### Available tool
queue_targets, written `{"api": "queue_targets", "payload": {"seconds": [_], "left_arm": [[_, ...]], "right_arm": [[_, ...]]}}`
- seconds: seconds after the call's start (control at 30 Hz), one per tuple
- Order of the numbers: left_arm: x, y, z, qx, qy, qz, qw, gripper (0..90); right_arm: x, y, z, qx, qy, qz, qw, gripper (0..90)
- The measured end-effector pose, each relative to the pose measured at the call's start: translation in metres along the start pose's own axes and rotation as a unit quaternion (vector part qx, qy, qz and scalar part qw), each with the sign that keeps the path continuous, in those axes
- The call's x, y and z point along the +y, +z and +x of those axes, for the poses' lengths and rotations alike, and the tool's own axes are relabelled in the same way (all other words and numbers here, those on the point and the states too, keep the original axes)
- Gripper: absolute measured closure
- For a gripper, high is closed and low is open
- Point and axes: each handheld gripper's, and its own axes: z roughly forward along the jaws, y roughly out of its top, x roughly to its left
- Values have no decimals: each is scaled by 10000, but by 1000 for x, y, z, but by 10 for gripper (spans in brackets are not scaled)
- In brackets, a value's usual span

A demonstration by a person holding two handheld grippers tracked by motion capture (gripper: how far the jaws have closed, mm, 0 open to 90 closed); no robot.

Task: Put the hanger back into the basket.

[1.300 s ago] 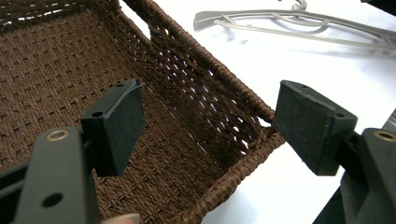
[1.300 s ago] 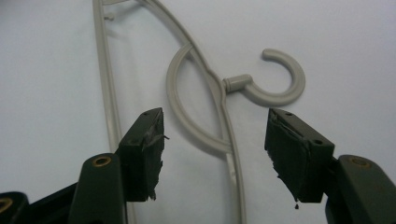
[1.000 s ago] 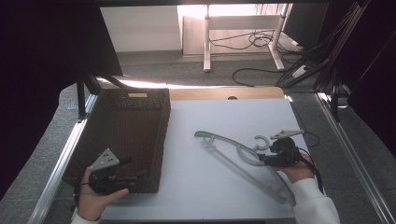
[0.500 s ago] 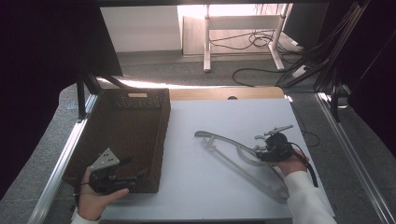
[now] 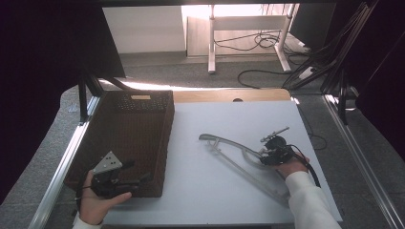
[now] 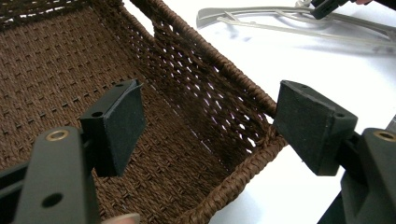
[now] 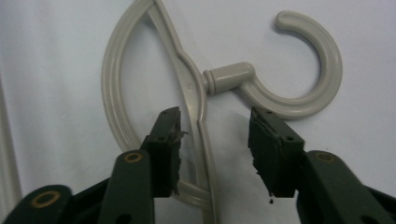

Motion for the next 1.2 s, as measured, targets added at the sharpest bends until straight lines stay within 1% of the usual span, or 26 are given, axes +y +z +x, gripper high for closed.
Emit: {"api": "queue_targets", "payload": {"seconds": [0.03, 0.07, 0.1, 0.23, 0.27, 0.37, 0.47, 0.57, 0.6, 0.63, 0.73, 0.77, 0.83, 0.87, 0.9, 0.93, 0.97, 1.0, 1.03, 1.07, 1.1, 1.2], "left_arm": [[0, 0, 0, 0, 1, 3, 10000, 245], [0, 0, 0, 0, 1, 3, 10000, 245], [0, 0, 0, 0, 4, 3, 10000, 245], [0, 0, 0, -3, 12, -1, 10000, 245], [0, 0, 0, -3, 12, 1, 10000, 245], [0, 1, -1, -11, 17, 10, 10000, 245], [0, 1, -1, -11, 18, 11, 10000, 244], [0, 1, 0, -5, 15, 0, 10000, 244], [0, 1, 0, -5, 15, 0, 10000, 244], [0, 1, 0, -3, 7, 1, 10000, 245], [0, 1, 0, 1, 10, 8, 10000, 244], [0, 1, 0, 2, 7, 3, 10000, 244], [0, 1, 0, 4, 4, -3, 10000, 244], [0, 1, 0, 4, 4, -3, 10000, 245], [0, 1, 0, 6, 5, -1, 10000, 245], [0, 1, 0, 11, 7, 3, 10000, 244], [0, 1, 0, 11, 7, 3, 10000, 245], [0, 0, 0, 8, 8, -3, 10000, 245], [0, 0, 0, 8, 6, -7, 10000, 245], [0, 0, 0, 8, 6, -7, 10000, 245], [0, 0, 0, 12, 6, -13, 10000, 245], [0, -1, 1, 20, -5, -18, 10000, 245]], "right_arm": [[0, 2, 0, 5, -12, 44, 10000, 621], [0, 2, 0, 5, -12, 44, 10000, 621], [1, 3, 1, 52, -16, 73, 10000, 665], [2, 3, 3, 101, -31, 127, 9999, 730], [2, 3, 3, 101, -31, 127, 9999, 730], [6, 3, 8, 16, -89, 266, 9996, 783], [9, 4, 11, -74, -181, 386, 9991, 794], [11, 4, 12, -109, -323, 437, 9985, 805], [11, 4, 12, -109, -323, 437, 9985, 805], [10, 4, 14, -134, -440, 415, 9981, 813], [10, 4, 14, -128, -481, 375, 9981, 815], [9, 3, 14, -104, -503, 354, 9981, 816], [9, 1, 13, -3, -537, 230, 9983, 817], [9, 1, 13, -3, -537, 230, 9983, 817], [9, 0, 13, 31, -562, 181, 9983, 817], [9, -4, 15, 76, -639, 79, 9979, 818], [9, -4, 15, 76, -639, 79, 9979, 818], [9, -8, 16, 122, -699, -2, 9975, 819], [10, -10, 16, 111, -747, -43, 9971, 819], [10, -10, 16, 111, -747, -43, 9971, 819], [10, -15, 16, 70, -816, -158, 9965, 821], [9, -24, 14, 54, -909, -360, 9952, 823]]}}
